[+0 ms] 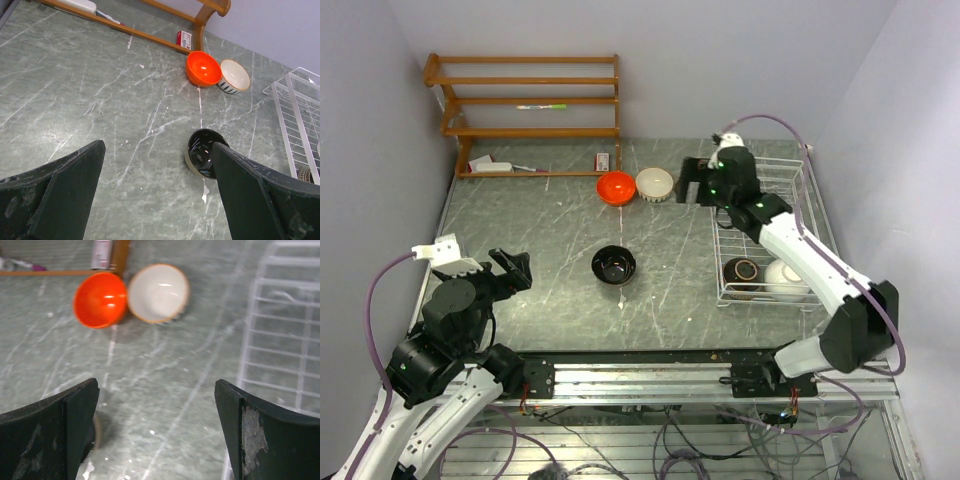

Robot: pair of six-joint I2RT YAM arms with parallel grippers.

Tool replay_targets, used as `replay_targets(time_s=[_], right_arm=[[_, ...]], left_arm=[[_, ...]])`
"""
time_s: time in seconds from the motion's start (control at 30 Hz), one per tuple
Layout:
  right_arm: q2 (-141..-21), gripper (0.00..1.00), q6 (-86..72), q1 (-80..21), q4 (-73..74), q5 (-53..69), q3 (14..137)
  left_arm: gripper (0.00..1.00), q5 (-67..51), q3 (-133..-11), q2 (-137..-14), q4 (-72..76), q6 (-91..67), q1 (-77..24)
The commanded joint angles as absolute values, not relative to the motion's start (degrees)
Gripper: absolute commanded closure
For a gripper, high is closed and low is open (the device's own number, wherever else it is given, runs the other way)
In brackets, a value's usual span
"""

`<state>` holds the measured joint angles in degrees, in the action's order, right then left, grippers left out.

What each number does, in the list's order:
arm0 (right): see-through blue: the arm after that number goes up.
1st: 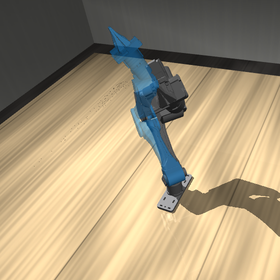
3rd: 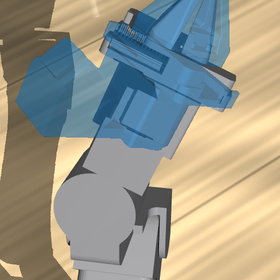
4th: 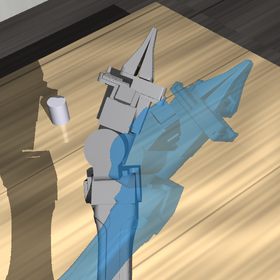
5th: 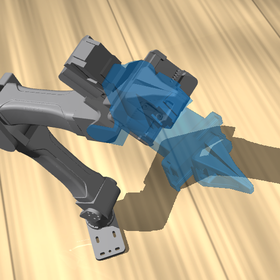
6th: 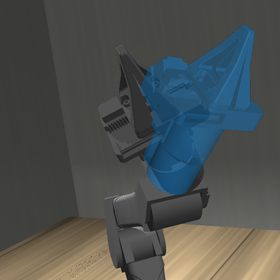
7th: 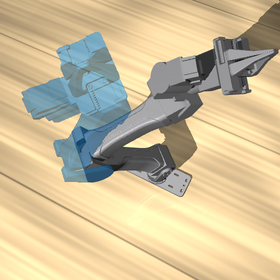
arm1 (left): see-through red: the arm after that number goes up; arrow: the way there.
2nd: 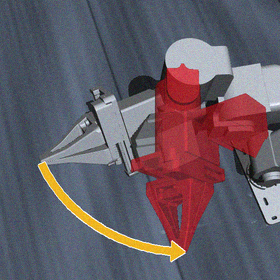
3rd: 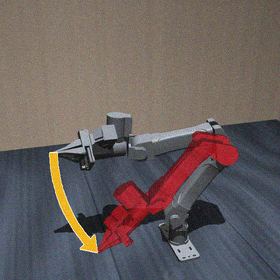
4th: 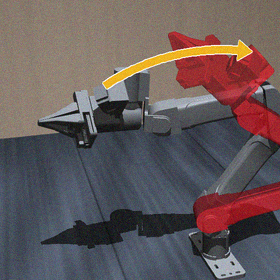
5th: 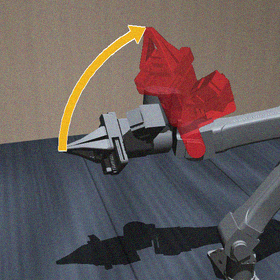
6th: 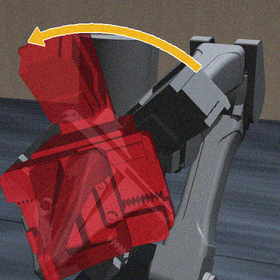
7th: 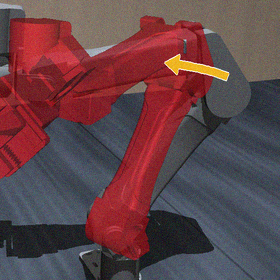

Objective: Load the bowls into the dish rack

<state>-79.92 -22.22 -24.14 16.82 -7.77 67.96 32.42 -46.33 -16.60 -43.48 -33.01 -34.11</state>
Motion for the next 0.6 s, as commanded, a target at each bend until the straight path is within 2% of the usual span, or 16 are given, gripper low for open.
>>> replay_targets(time_s=[0.0, 0.1, 0.33, 0.47, 0.57], right_arm=[[-89.08, 0.00, -17.16, -27.92, 16.57, -5.28, 75.57], [-96.80, 0.00, -12.52, -27.95, 14.74, 0.49, 81.68], [-113.21, 0.06, -1.55, -27.95, 13.26, 3.19, 95.85], [-119.47, 0.09, 2.84, -27.93, 12.56, 8.89, 100.00], [-123.85, 0.12, 4.10, -27.95, 13.43, 8.67, 102.88]], left_arm=[[0.01, 33.89, -46.81, -16.23, -42.88, -33.58, -34.45], [0.01, 34.02, -46.91, -16.30, -42.98, -33.71, -34.44], [0.01, 34.75, -46.93, -15.99, -43.17, -33.91, -34.63], [0.01, 35.02, -47.08, -16.59, -43.38, -33.94, -34.58], [0.01, 35.28, -47.15, -17.04, -43.67, -34.10, -34.61]])
